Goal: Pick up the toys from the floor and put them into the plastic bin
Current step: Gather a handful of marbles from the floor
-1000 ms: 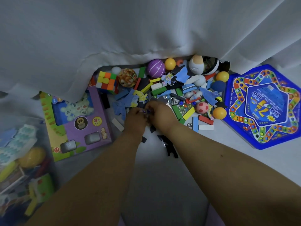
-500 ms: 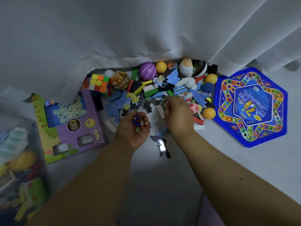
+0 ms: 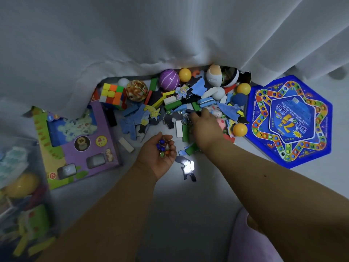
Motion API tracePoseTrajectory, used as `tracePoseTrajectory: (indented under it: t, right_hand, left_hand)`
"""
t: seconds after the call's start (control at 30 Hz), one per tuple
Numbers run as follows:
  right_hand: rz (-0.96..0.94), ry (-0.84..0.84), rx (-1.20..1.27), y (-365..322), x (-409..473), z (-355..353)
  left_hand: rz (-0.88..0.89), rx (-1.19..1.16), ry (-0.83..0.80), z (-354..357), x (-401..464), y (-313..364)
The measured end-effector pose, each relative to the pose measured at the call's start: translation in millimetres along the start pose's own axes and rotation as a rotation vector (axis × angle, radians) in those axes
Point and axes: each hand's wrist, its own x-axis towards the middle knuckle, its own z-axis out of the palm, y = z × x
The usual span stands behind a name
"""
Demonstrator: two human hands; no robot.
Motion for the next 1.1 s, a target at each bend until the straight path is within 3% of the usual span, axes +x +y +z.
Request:
tracePoseTrajectory:
  t: [0.47,0.8,0.9,0.97,1.03,1.1]
  right_hand:
    - [0.013,-0.019,0.193,-9,9,-4]
    - [0.014,-0.058,0.101,-7,15,-6]
    - [0.073,-0.048,0.224,-2,9,-13]
    - [0.1,0.052,0.364,-6,-1,-24]
    - [0.038,0.118,0.504,-25,-16,-35]
    - [-0.104,0.057,0.568,-51,-33,-40]
  left_hand:
    - [0.002,-0.064,0.036,3,4,-4]
    - [0.026,-0.066,0.081,6,-2,-2]
    - [0.033,-0.063,0.087,5,-2,0]
    - [0.041,-0.066,0.087,5,0,0]
    - [0.05,-0.113,0.061,7,1,1]
    - [0.04,-0.21,-0.014,5,3,4]
